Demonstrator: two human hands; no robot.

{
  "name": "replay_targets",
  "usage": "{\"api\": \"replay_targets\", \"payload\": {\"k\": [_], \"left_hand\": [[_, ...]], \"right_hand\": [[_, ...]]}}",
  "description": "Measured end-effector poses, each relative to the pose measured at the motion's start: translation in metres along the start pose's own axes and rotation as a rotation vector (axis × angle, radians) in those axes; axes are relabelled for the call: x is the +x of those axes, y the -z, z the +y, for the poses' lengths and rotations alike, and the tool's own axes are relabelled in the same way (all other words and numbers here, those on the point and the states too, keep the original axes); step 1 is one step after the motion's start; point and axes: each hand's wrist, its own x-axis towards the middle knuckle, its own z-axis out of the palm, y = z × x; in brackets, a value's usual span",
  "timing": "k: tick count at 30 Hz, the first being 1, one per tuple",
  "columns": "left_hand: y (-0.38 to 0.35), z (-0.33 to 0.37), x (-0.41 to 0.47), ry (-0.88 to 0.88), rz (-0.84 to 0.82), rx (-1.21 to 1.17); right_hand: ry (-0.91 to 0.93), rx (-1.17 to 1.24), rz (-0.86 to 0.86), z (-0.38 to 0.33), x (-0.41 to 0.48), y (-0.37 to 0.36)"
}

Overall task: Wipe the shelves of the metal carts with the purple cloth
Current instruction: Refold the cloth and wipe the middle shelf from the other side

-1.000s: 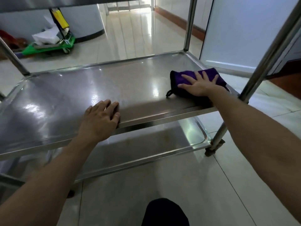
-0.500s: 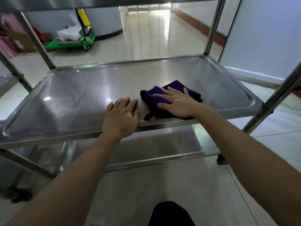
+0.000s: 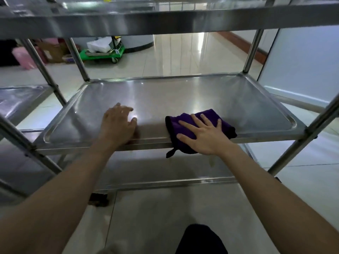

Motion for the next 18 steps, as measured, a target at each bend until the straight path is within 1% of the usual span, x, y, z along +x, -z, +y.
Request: {"api": "replay_targets", "payload": {"k": [2, 3, 8, 10, 14, 18], "left_hand": [[-0.001, -0.035, -0.005, 0.07, -0.089, 0.125], [-0.004, -0.044, -0.008, 0.093, -0.133, 0.145], [-0.011, -0.044, -0.009, 0.052, -0.225, 0.145], [-0.012, -0.039, -0.009, 0.061, -0.206, 0.152], [-0.01, -0.021, -0.005, 0.122, -0.13, 0.067], [-0.011, -0.017, 0.005, 0.16, -0.101, 0.043]], "right_hand": [[-0.042, 0.011, -0.032, 0.003, 0.02, 0.001], [-0.063, 0.015, -0.046, 0.005, 0.034, 0.001], [-0.127, 0.012, -0.074, 0.004, 0.137, 0.014], [-0.15, 0.002, -0.048, -0.006, 0.182, 0.02], [-0.158, -0.012, -0.021, -0.034, 0.249, 0.025], [-0.121, 0.001, -0.055, -0.055, 0.258, 0.027]]}}
